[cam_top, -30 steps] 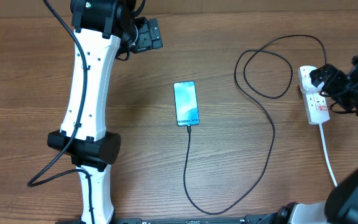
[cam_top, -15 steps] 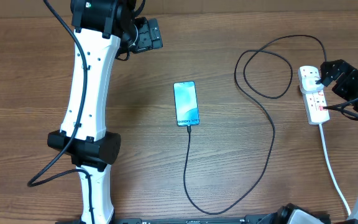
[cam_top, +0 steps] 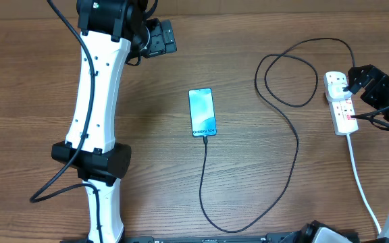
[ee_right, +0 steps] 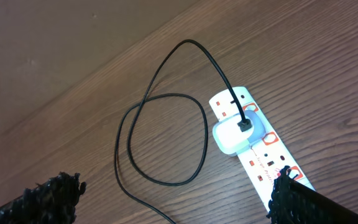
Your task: Plug charger to phone and switch on socket
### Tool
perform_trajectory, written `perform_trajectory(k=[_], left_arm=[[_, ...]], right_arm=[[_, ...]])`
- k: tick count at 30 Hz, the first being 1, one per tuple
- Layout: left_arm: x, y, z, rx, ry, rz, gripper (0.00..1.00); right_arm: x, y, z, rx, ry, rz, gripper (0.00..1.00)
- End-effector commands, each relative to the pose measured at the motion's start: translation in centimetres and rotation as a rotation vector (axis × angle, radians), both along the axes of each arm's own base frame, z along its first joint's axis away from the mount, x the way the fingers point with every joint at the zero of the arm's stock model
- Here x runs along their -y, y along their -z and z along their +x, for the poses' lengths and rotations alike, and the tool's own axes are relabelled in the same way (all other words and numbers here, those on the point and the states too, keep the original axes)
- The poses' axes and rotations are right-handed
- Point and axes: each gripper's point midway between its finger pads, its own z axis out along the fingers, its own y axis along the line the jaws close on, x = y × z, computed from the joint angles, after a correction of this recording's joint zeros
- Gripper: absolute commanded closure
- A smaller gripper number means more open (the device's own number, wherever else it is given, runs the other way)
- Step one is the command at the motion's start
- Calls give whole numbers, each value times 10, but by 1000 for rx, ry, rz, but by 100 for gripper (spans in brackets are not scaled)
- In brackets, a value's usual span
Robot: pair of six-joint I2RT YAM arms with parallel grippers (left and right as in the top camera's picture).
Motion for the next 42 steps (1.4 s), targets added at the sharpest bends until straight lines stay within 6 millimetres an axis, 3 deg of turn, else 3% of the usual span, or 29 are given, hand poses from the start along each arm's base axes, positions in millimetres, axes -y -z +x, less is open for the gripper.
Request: perform_trajectory(k=[1,32,42], left_arm=[[-2,-2,0,5,12,6,0],[-4,-2,0,7,9,13,0],[-4,-9,10,59,2,17,0]], right_arm=[[-1,-1,1,5,-13,-7,0],[-1,-1,1,5,-13,-7,0],[-1,-1,1,5,-13,-7,0]])
